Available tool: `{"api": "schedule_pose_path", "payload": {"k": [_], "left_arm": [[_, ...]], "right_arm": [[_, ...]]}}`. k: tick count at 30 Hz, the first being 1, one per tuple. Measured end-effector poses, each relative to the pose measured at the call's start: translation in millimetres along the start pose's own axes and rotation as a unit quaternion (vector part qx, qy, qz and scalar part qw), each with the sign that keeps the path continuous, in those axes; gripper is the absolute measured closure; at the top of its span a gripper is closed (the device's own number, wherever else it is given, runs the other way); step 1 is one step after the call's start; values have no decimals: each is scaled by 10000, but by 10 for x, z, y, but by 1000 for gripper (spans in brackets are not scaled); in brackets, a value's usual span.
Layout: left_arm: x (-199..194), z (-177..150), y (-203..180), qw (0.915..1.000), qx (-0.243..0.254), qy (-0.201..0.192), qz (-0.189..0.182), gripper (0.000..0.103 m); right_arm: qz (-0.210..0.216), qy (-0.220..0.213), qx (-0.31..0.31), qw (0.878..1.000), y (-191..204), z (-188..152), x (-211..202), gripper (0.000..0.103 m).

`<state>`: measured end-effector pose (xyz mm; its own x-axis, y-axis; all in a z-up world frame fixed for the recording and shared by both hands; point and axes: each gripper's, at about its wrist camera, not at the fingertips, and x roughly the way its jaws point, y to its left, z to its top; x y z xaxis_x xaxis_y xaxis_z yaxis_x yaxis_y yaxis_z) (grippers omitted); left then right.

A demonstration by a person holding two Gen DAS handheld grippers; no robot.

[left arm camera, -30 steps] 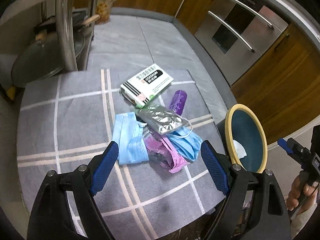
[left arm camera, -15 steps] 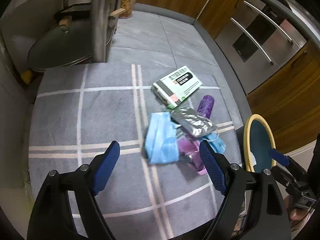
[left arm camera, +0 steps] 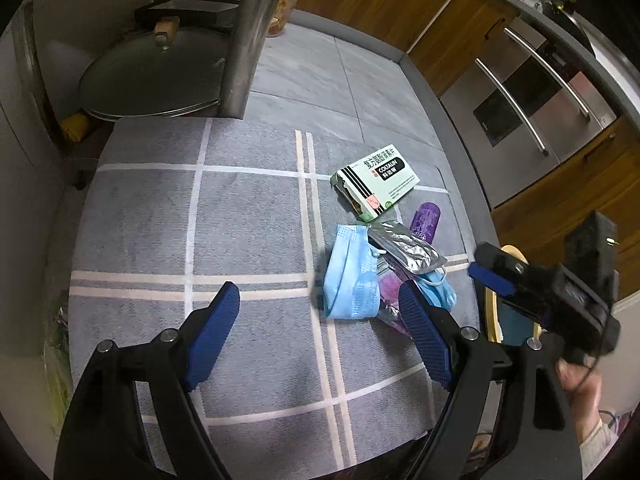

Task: Collect trash

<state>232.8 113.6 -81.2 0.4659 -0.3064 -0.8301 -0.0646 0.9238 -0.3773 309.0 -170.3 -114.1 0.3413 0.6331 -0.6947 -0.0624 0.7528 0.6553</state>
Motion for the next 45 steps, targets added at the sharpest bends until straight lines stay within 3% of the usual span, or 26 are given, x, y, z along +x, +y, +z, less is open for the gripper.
{"api": "schedule_pose_path", "payload": {"k": [3, 6, 19, 24, 33, 41, 45], "left_arm": [[6, -1, 9, 10000, 0, 14, -31, 23], [15, 14, 15, 10000, -14, 18, -69, 23], [68, 29, -75, 9998, 95, 64, -149, 23], [95, 22, -76, 9998, 128, 98, -98, 23], [275, 24, -197, 9994, 297, 192, -29, 23], [697, 38, -302, 9989, 238, 410, 66, 23], [868, 27, -342, 9985, 247, 470, 128, 30]], "right_arm": [[96, 90, 173, 9998, -55, 44, 105, 39], [-193, 186, 211, 9994, -89, 62, 177, 43], [146, 300, 970, 9947, -310, 73, 452, 47], [120, 284, 879, 9957, -268, 54, 471, 89], [277, 105, 653, 9974, -221, -41, 126, 92], [557, -118, 625, 9964, -273, -131, -362, 92], [711, -204, 778, 9942, -391, -185, -554, 92]]}}
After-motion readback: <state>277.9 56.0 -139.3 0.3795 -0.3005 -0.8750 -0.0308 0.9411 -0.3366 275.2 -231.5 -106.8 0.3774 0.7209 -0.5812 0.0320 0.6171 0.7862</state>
